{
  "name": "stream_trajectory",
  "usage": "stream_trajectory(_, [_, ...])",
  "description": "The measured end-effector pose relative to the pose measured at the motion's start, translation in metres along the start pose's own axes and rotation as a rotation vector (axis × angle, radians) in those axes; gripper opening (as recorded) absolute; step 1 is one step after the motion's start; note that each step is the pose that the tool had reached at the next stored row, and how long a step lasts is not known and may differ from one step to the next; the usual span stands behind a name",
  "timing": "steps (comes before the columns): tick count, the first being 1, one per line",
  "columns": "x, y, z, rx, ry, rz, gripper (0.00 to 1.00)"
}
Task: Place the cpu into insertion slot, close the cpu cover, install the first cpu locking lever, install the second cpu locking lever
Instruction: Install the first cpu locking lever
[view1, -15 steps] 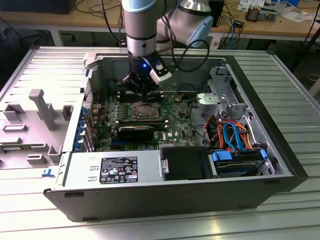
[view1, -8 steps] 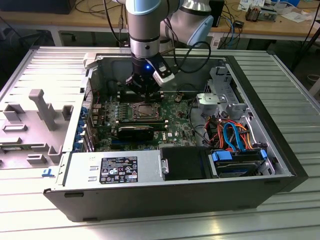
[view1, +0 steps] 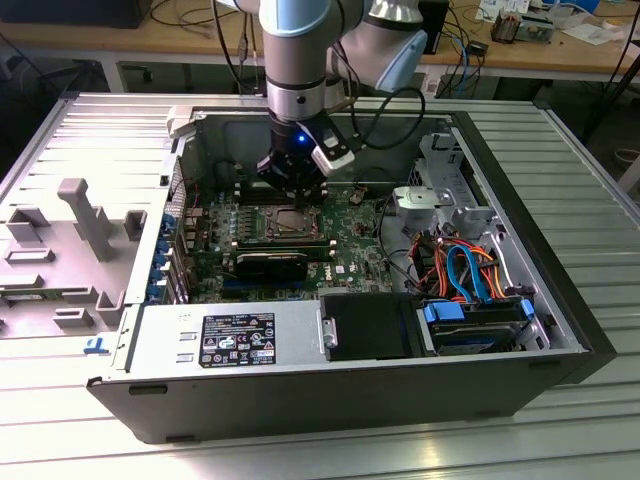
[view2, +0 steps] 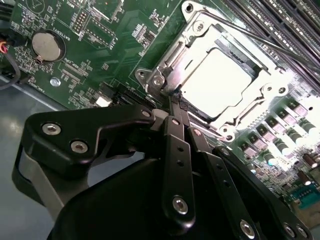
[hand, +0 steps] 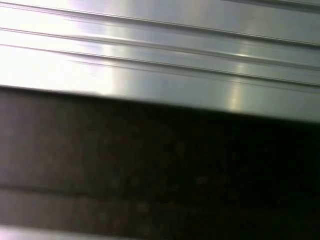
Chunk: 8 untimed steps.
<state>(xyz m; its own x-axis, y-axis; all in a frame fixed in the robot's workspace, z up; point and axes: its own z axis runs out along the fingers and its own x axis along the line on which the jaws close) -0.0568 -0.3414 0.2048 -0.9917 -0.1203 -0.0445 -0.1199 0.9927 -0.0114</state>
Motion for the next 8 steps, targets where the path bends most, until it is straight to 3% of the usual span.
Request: stream_trajectory(8, [-0.0040, -0.0010, 0.0030, -0.0004, -0.0005, 0.000, 0.11])
